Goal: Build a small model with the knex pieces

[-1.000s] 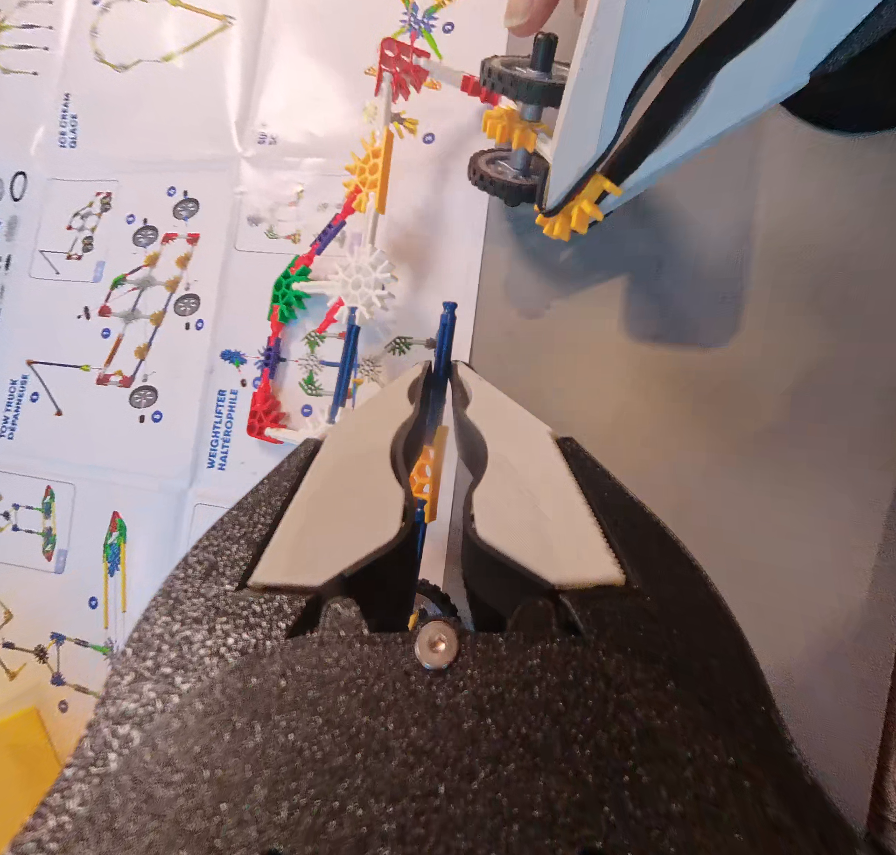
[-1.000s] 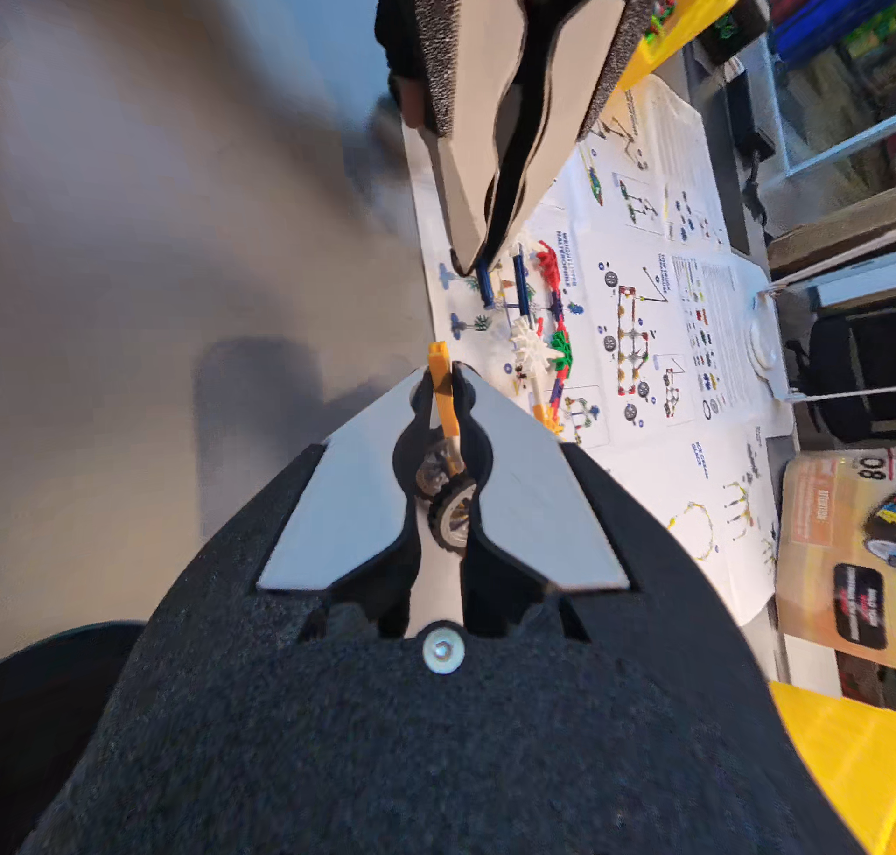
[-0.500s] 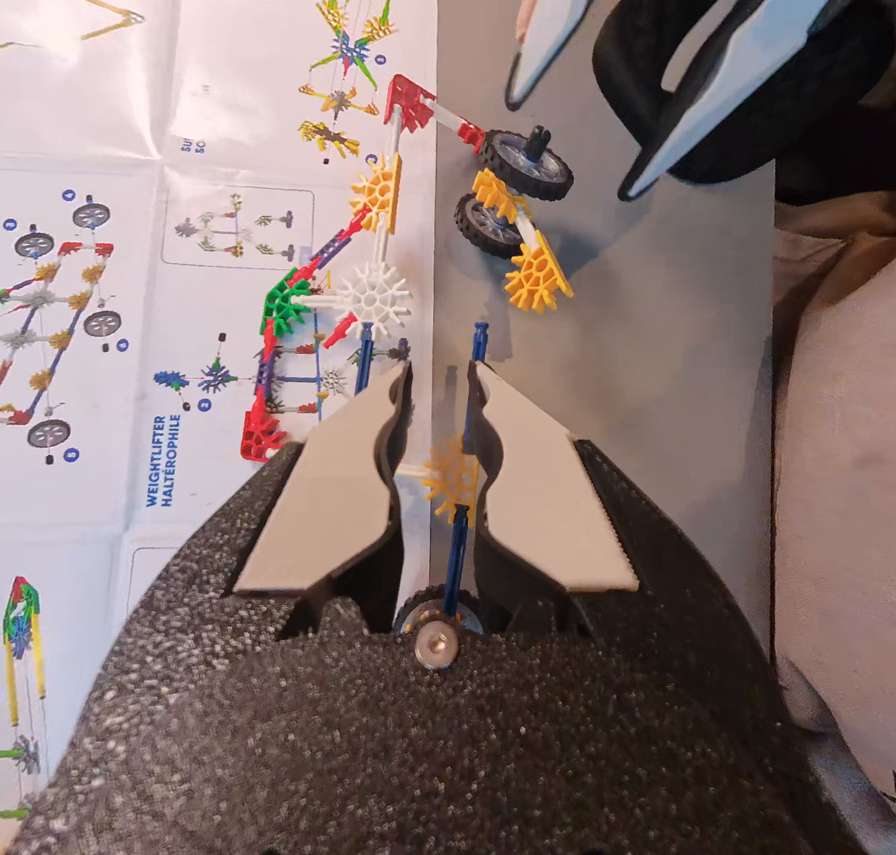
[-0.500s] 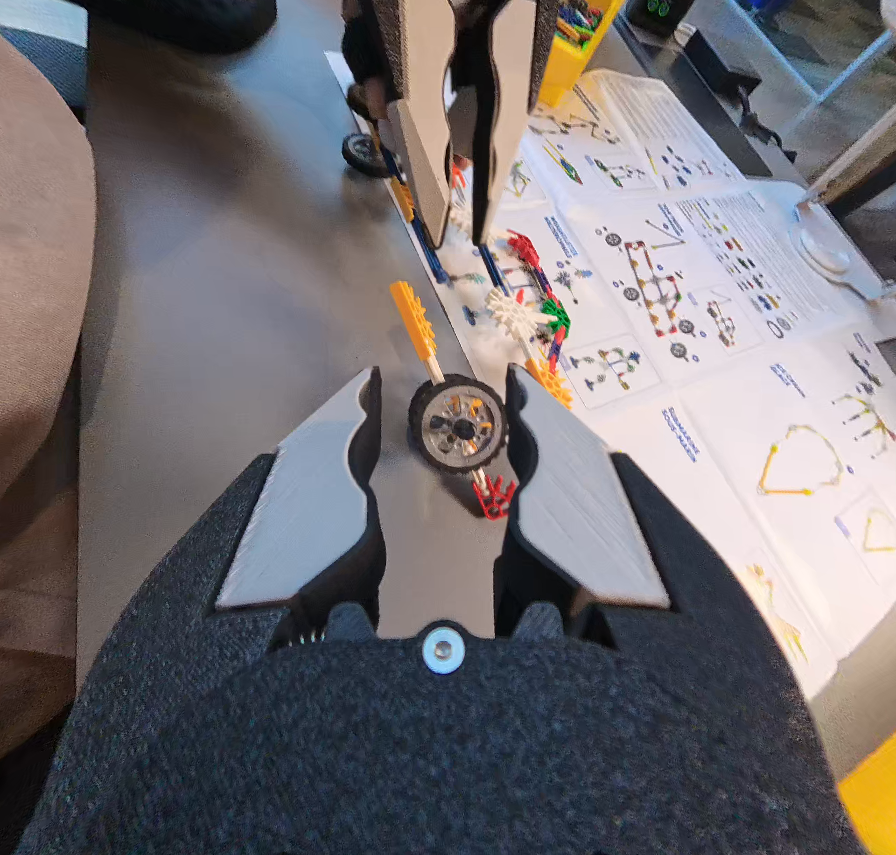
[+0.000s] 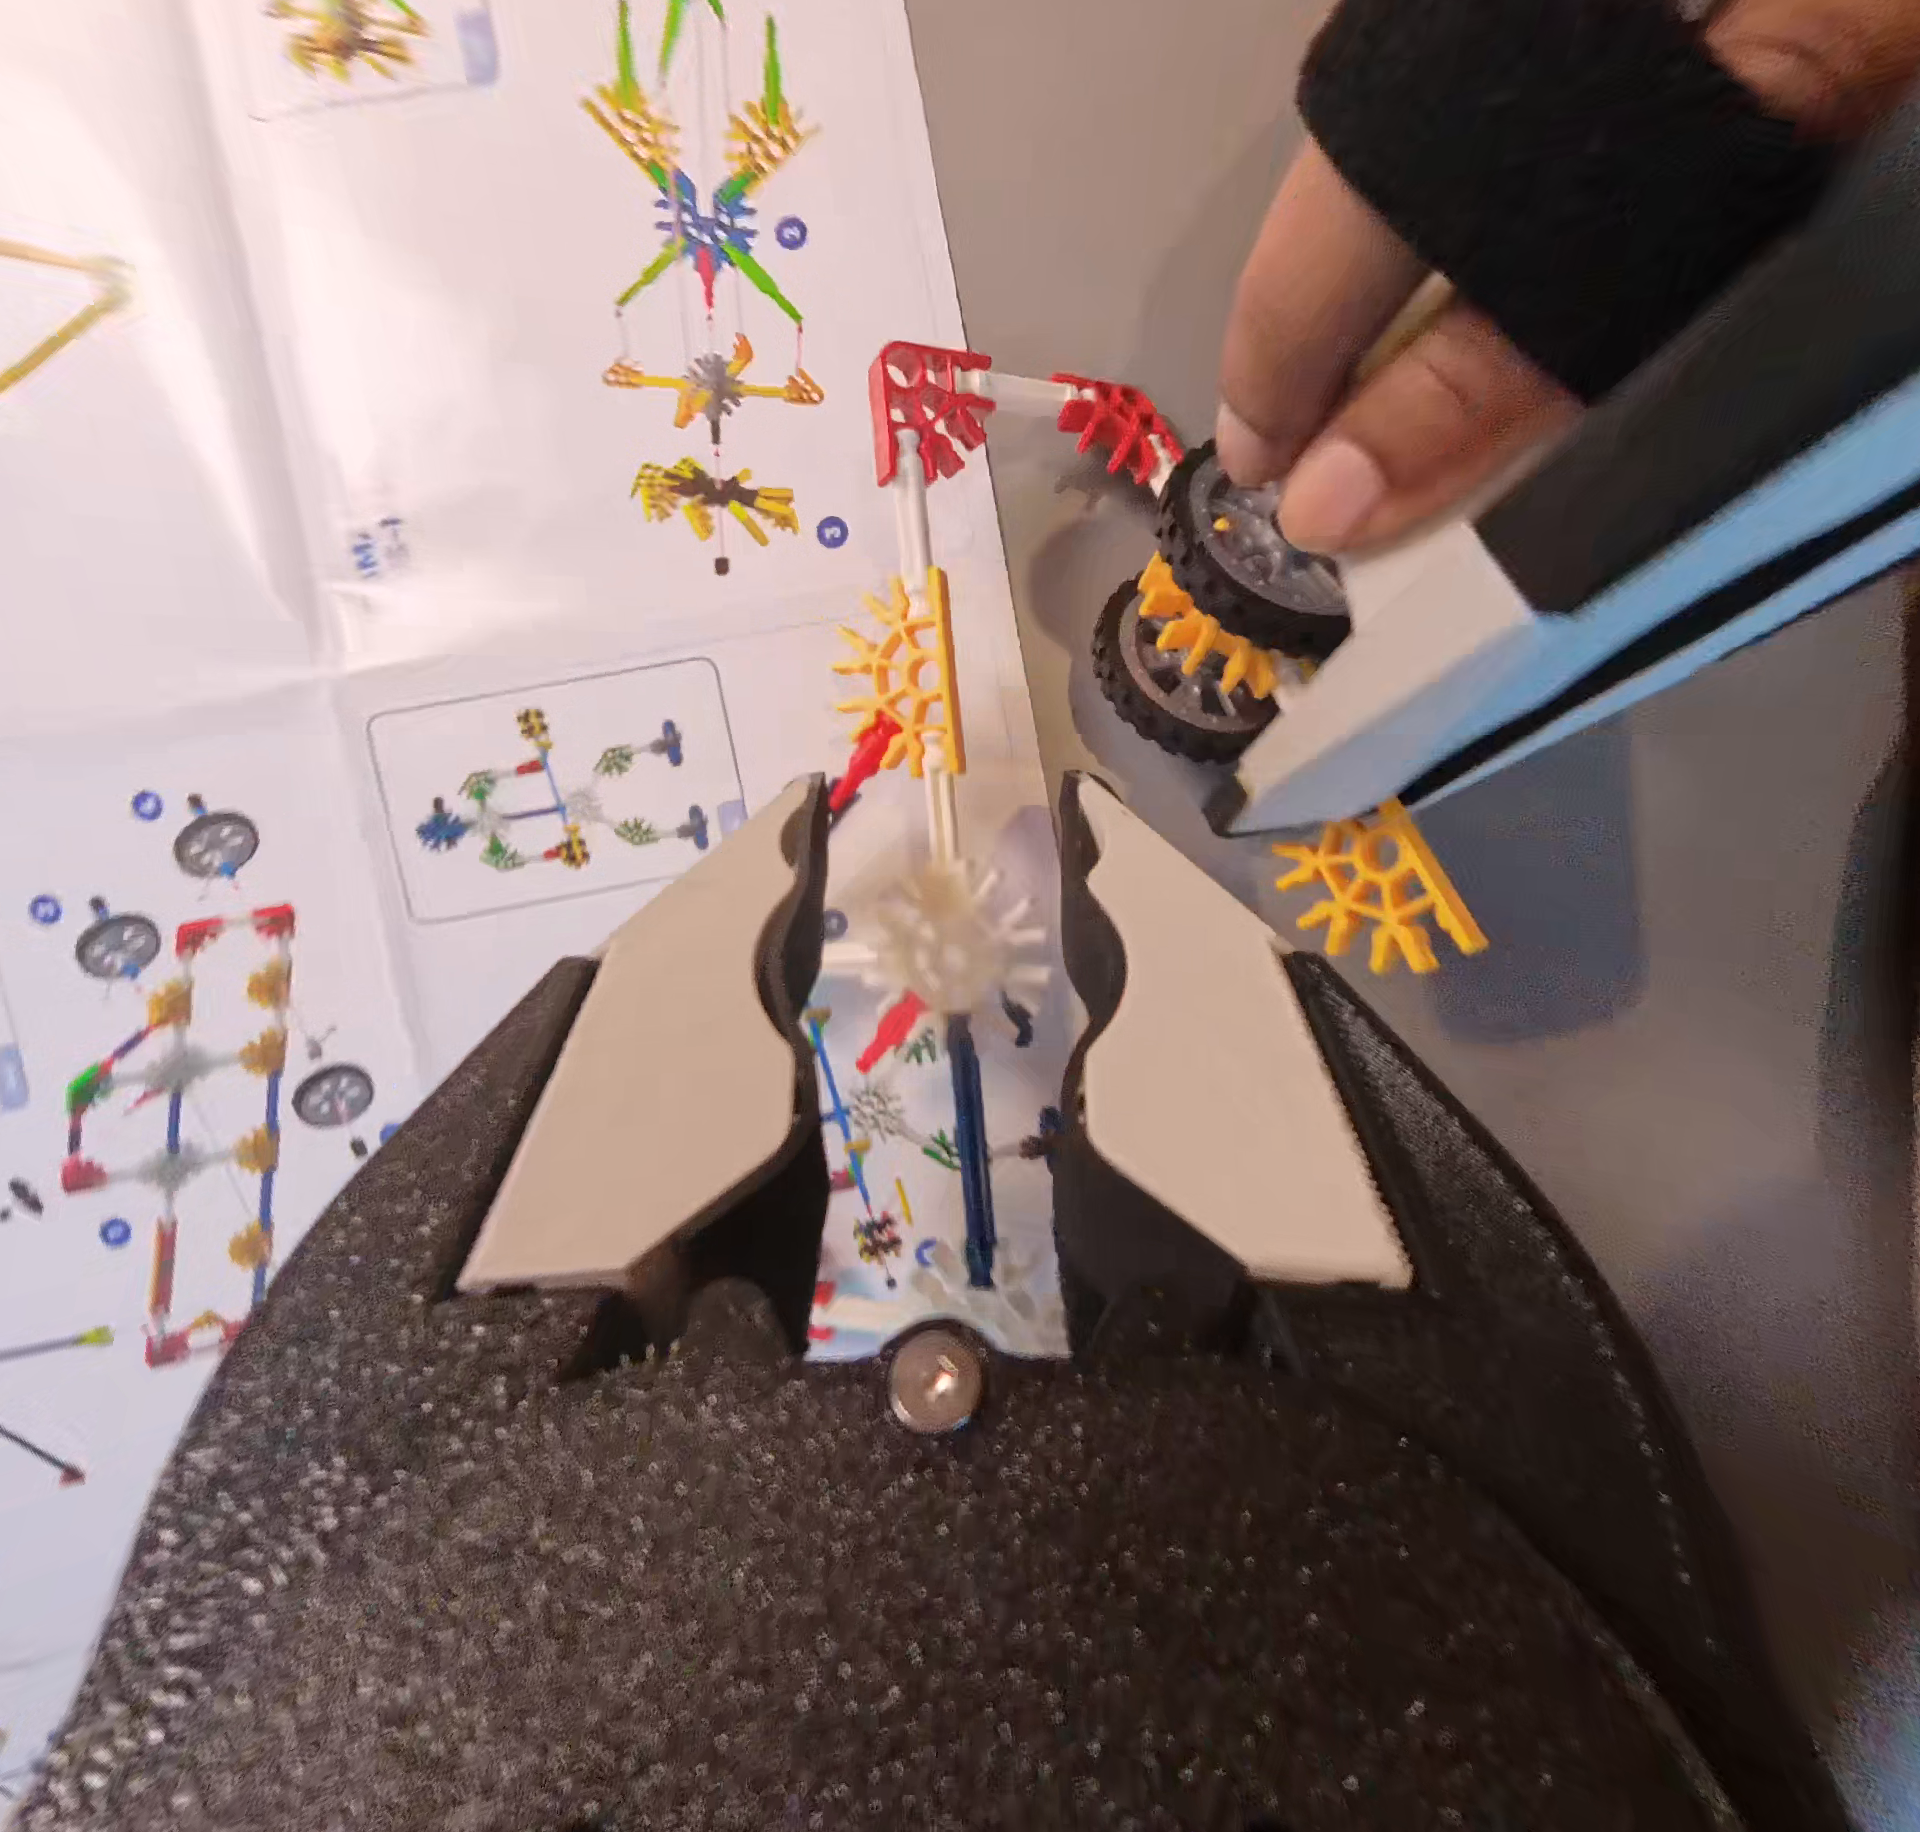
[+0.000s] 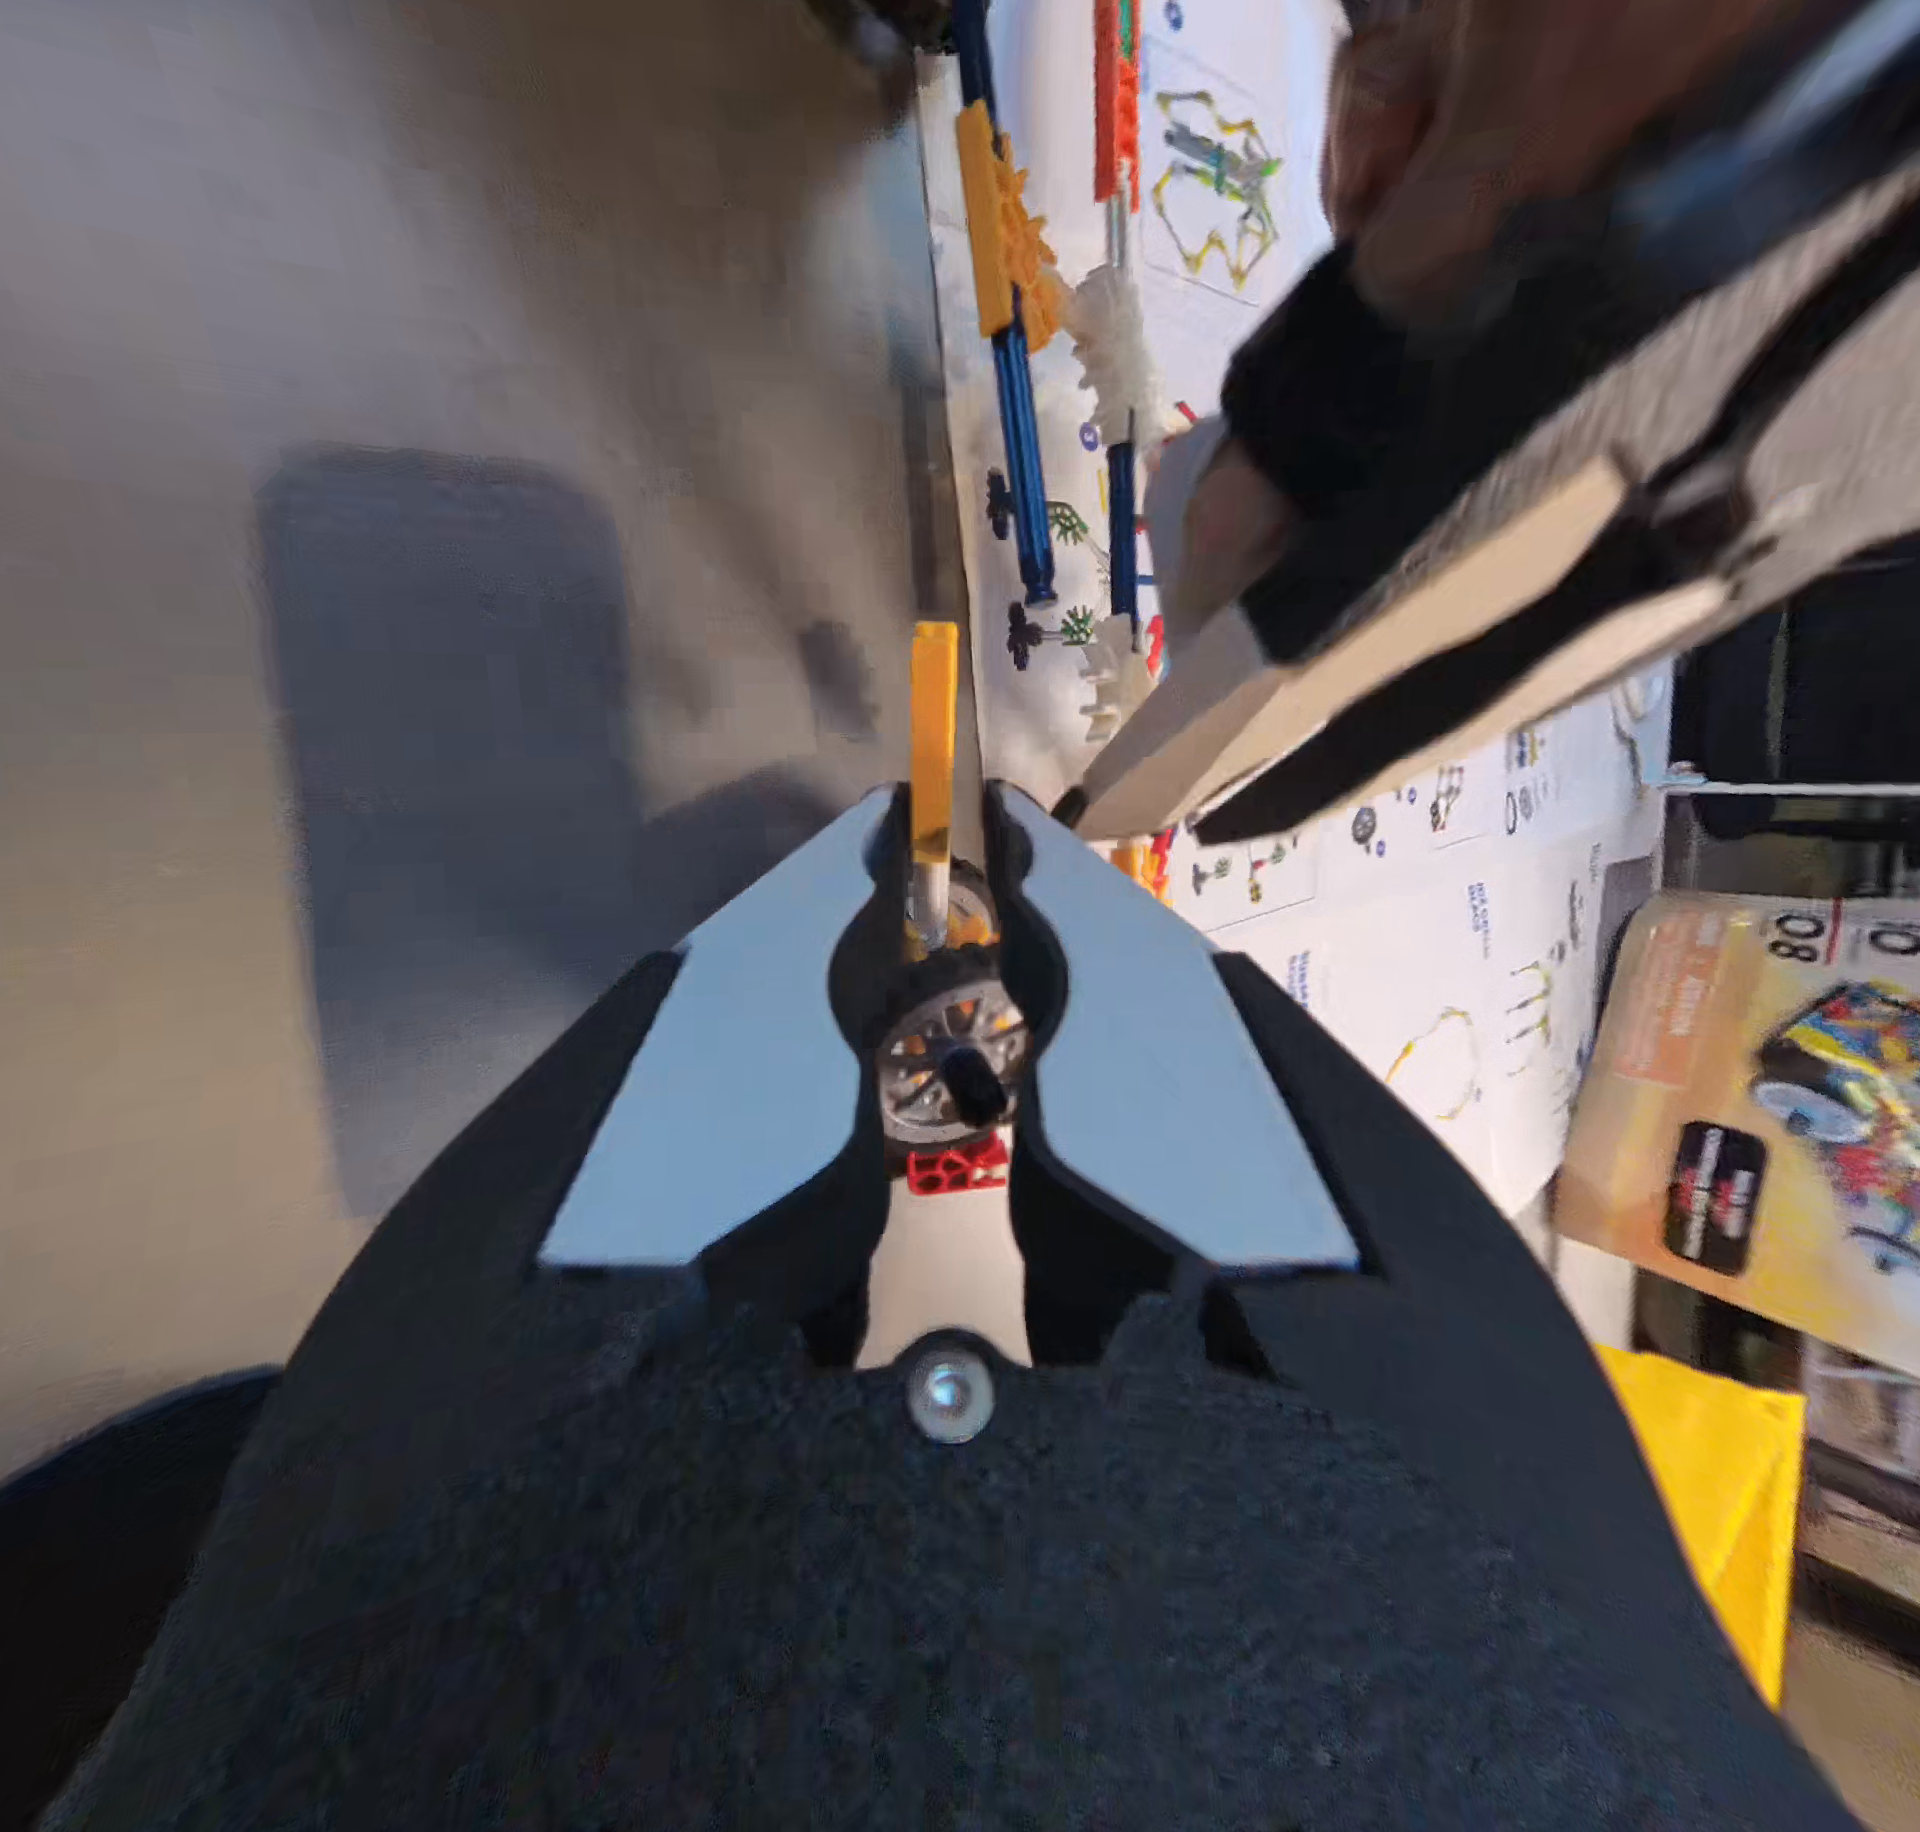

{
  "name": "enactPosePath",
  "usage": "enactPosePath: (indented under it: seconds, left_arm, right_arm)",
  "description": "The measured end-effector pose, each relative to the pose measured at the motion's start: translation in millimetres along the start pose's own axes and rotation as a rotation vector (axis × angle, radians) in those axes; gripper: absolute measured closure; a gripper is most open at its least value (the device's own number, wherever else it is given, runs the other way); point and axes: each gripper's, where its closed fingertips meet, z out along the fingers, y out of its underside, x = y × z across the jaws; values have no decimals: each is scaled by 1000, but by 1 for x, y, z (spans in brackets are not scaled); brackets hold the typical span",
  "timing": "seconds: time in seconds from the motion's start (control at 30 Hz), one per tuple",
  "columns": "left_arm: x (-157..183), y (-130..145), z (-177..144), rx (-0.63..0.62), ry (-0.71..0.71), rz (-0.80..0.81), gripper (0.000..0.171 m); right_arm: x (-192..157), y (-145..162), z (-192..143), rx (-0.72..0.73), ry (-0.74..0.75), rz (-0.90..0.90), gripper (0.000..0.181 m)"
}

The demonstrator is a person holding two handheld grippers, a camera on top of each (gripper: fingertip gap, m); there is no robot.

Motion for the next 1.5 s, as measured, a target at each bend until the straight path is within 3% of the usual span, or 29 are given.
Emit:
enactPosePath:
  seconds: [0.07, 0.1, 0.17, 0.33, 0.47, 0.63, 0.73, 0.8, 0.97, 1.07, 1.17, 1.3, 1.43, 1.5]
  left_arm:
    - [-9, 3, 25, -82, -15, 72, 130]
    - [-11, -3, 28, -60, -3, 87, 145]
    - [-15, -8, 26, -31, 11, 82, 146]
    - [-23, 1, 18, 13, 11, 46, 147]
    - [-19, 7, 15, 38, 27, 27, 148]
    - [-14, 12, 16, 45, 8, 41, 148]
    - [-13, 11, 12, 87, -13, 54, 148]
    - [-11, 12, 12, 100, -23, 54, 147]
    - [-12, 18, 13, 114, -21, 27, 148]
    - [-15, 23, 10, 64, -47, 43, 146]
    - [-14, 28, 6, -7, -36, 80, 127]
    - [-23, 17, -2, -5, -5, 80, 126]
    - [-33, 21, -8, -71, 1, 92, 125]
    - [-33, 13, -21, -16, 39, 56, 125]
  right_arm:
    - [-2, 1, 1, -24, -1, -86, 177]
    - [-4, 2, -1, -24, 0, -115, 178]
    - [-6, 7, -11, -12, 22, -133, 178]
    - [-6, 20, -49, 101, 93, 18, 177]
    - [7, 35, -77, 282, 66, 427, 178]
    - [31, 75, -91, 546, -106, 1129, 177]
    - [32, 106, -79, 581, -226, 1482, 177]
    - [32, 115, -72, 563, -281, 1579, 178]
    - [36, 125, -57, 468, -269, 1523, 178]
    - [44, 114, -58, 453, -194, 1276, 178]
    - [47, 94, -60, 406, -175, 1018, 178]
    - [56, 73, -67, 410, -162, 745, 178]
    - [57, 57, -76, 458, -257, 674, 178]
    - [55, 53, -79, 487, -300, 661, 178]
